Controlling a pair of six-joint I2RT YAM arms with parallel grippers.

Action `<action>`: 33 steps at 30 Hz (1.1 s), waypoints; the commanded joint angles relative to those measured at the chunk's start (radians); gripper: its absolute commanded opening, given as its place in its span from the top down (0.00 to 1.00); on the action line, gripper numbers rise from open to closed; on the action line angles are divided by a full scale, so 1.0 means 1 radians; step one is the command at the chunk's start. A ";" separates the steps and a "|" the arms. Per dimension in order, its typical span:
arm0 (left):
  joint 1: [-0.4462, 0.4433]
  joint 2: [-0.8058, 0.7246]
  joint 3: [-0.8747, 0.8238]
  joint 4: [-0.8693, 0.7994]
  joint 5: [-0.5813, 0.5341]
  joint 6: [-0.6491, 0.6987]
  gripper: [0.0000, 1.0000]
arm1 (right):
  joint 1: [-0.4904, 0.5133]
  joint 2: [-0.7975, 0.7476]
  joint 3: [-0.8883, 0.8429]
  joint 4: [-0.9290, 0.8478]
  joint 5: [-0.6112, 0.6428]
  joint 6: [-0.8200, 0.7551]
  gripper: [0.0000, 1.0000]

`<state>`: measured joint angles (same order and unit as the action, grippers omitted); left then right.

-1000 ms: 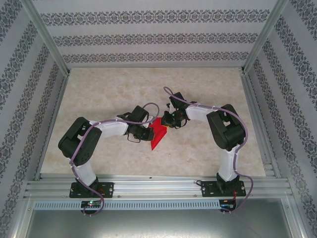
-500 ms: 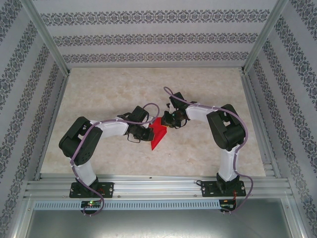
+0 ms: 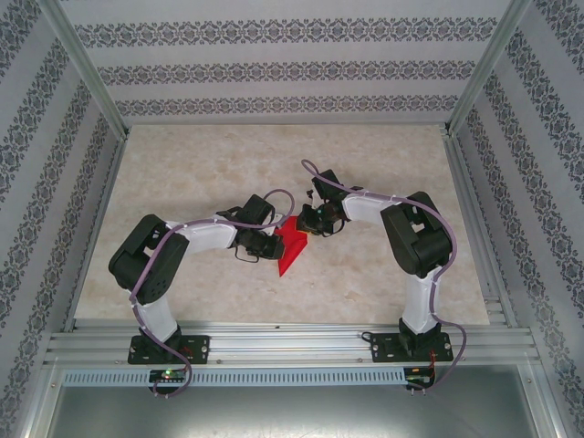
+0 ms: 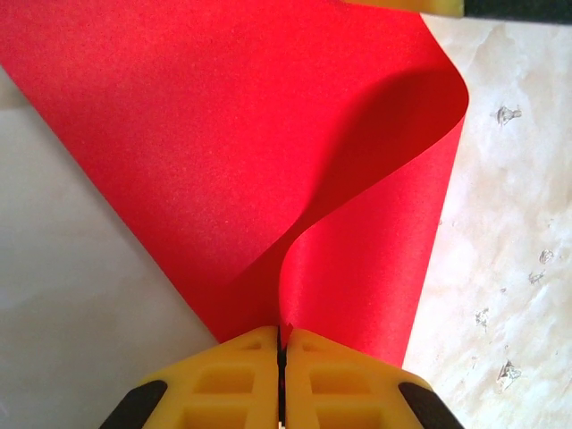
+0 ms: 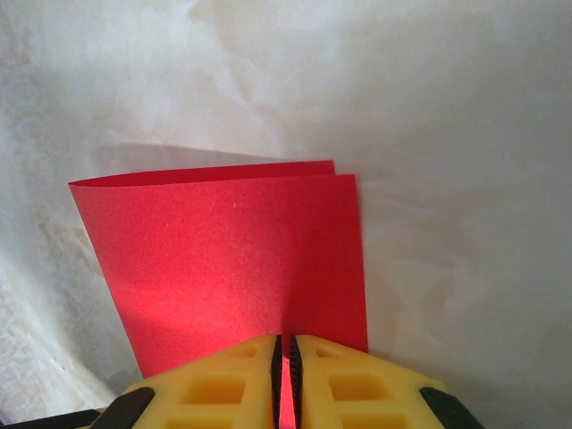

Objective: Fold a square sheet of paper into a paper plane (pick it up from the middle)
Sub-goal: Third fold the triangle at the center of the table.

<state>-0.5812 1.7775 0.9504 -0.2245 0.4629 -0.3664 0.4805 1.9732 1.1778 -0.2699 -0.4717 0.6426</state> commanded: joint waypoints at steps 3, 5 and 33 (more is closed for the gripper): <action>-0.006 -0.015 -0.006 0.010 0.009 0.020 0.90 | 0.009 0.035 -0.015 -0.045 0.015 -0.019 0.86; -0.006 -0.011 -0.008 0.012 0.010 0.018 0.90 | 0.009 0.036 -0.016 -0.043 0.013 -0.018 0.86; -0.011 0.056 -0.013 0.018 0.000 0.012 0.91 | -0.006 -0.064 -0.018 -0.015 -0.028 0.008 0.81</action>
<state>-0.5823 1.7866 0.9466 -0.2062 0.4683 -0.3668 0.4797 1.9636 1.1744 -0.2626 -0.4805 0.6476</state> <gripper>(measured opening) 0.098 0.184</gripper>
